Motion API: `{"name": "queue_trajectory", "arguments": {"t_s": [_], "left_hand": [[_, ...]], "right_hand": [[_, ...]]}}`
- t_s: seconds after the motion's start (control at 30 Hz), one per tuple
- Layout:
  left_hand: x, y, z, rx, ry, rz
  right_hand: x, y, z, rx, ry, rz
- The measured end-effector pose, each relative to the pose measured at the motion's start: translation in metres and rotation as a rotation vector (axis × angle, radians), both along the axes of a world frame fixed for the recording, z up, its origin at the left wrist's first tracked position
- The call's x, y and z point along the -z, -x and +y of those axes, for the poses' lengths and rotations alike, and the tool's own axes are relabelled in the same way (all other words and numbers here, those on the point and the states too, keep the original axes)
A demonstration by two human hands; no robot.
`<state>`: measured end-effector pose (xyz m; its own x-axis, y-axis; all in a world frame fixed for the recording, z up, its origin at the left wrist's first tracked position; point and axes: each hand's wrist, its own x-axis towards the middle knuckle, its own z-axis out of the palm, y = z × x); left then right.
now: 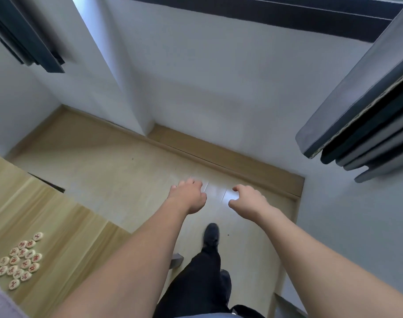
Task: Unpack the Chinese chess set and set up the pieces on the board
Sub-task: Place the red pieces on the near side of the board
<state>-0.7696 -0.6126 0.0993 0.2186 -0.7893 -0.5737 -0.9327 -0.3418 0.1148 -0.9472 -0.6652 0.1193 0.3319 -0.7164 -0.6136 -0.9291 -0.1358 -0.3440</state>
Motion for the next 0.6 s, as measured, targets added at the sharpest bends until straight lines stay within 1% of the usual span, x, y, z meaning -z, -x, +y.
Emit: {"name": "queue_trajectory", "arguments": {"t_s": [0.17,0.33,0.43,0.6], "left_hand": [[0.016,-0.044,-0.064,-0.098,-0.049,0.006],[0.022,-0.101,-0.13,-0.216,-0.004,0.051],[0.019,-0.135,-0.163,-0.273,0.013,0.047],[0.011,-0.18,-0.192,-0.392,0.052,0.084]], "right_hand": [[0.007,-0.043,-0.081,-0.083,0.002,0.047],[0.002,-0.107,-0.16,-0.191,0.013,0.088],[-0.004,-0.145,-0.201,-0.259,0.035,0.109],[-0.011,-0.204,-0.245,-0.361,0.027,0.119]]}}
